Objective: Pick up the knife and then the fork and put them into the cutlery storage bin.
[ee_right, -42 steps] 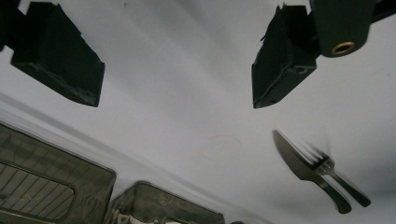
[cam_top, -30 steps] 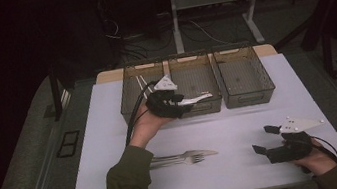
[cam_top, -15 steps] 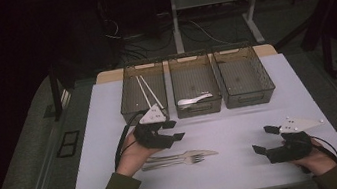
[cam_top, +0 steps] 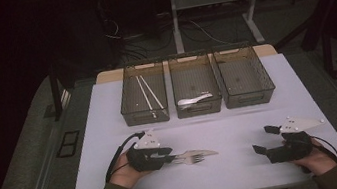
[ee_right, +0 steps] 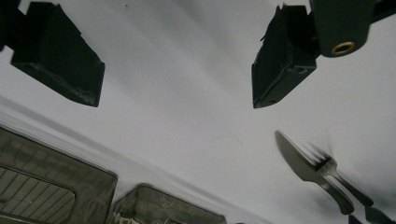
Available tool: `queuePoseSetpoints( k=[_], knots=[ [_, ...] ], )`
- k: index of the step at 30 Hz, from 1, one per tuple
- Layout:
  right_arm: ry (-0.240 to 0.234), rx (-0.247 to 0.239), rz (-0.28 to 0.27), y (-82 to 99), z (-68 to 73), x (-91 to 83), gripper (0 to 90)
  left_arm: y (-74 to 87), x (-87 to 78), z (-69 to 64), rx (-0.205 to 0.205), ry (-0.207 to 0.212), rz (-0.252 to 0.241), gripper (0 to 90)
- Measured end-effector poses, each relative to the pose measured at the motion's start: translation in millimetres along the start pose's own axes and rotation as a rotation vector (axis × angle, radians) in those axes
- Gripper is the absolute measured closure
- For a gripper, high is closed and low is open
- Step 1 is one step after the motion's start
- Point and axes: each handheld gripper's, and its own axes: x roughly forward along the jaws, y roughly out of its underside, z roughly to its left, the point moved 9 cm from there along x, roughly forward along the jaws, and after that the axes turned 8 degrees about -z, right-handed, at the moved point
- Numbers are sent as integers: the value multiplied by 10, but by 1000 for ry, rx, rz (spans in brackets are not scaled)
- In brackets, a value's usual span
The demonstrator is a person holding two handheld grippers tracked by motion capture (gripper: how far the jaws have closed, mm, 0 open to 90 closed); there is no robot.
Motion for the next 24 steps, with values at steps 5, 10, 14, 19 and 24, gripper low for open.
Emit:
queuePoseSetpoints(
  k=[5, 10, 14, 19, 24],
  knots=[
    [-1, -2, 1, 1, -2, 2, 172, 119, 82, -42, 13, 26, 47, 741],
    [1, -3, 1, 5, -13, 5, 172, 167, 168, -49, 43, 30, 73, 747],
    [1, -1, 2, 3, -8, 6, 172, 208, 213, -32, 55, 37, 92, 749],
    [0, -2, 5, 10, -8, 10, 172, 216, 219, -28, 43, 49, 65, 788],
    [-4, -3, 7, 11, 0, 11, 172, 212, 224, -48, 59, 65, 68, 840]
  ],
)
